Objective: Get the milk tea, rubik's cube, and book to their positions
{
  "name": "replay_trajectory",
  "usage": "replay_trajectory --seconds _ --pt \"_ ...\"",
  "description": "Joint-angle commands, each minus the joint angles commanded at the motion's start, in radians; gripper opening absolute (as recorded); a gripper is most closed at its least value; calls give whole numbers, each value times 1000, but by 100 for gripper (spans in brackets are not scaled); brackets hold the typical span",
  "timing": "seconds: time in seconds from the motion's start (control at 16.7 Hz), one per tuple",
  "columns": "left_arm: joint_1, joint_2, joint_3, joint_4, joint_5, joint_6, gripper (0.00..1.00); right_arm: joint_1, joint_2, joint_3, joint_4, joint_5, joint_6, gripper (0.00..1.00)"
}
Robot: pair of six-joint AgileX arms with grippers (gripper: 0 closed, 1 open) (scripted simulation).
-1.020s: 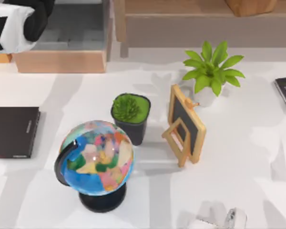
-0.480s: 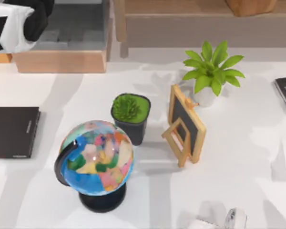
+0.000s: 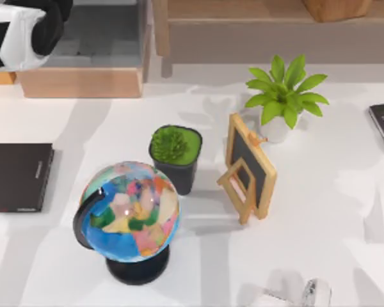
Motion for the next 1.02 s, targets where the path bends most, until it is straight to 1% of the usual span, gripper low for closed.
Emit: replay_trajectory --seconds 0.66,0.84,1.02 --pt "-3 -56 -28 -16 1 15 0 0 0 0 0 0 0 100" --pt "17 -142 -66 2 48 110 0 0 0 0 0 0 0 100" --pt "67 -283 -163 31 124 296 0 0 0 0 0 0 0 100"
